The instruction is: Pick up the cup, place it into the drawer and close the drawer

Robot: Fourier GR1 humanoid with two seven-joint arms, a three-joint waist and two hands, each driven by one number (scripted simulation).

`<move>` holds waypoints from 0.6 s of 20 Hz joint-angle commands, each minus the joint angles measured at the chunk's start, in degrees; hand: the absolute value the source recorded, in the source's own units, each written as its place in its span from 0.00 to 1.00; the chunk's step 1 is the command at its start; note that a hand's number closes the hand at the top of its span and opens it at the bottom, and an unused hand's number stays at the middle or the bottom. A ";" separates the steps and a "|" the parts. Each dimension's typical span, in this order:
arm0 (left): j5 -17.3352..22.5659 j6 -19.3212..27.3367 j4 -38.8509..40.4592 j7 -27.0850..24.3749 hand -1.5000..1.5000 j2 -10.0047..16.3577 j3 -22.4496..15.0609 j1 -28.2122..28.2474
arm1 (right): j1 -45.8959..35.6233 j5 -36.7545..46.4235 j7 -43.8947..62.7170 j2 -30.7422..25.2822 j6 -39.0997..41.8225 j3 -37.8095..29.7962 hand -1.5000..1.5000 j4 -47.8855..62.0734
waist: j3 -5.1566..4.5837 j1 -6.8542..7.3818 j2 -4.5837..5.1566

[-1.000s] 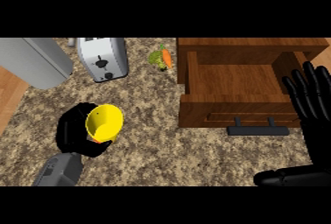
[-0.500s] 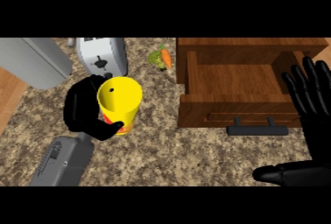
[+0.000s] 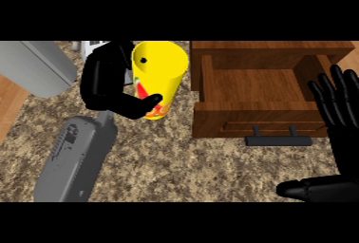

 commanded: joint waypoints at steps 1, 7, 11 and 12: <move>-0.66 1.47 3.06 4.30 1.00 -0.28 2.28 -7.35 | 0.79 -2.03 3.01 -0.71 0.36 -0.48 0.00 -3.90 | -0.01 -0.20 0.01; -4.72 3.92 11.76 5.12 1.00 -2.53 2.34 -17.56 | -2.83 0.22 2.66 0.24 -1.54 0.27 0.00 0.48 | -0.01 -0.22 0.09; -7.14 7.76 15.74 9.22 1.00 -4.76 1.62 -23.76 | 2.23 -3.27 2.11 -0.93 1.52 -1.38 0.00 -2.07 | 0.02 -0.71 0.06; -6.90 7.51 15.27 5.99 1.00 -5.00 -0.24 -20.47 | -0.70 0.95 -1.15 0.75 0.09 0.97 0.00 1.85 | 0.00 -0.19 0.09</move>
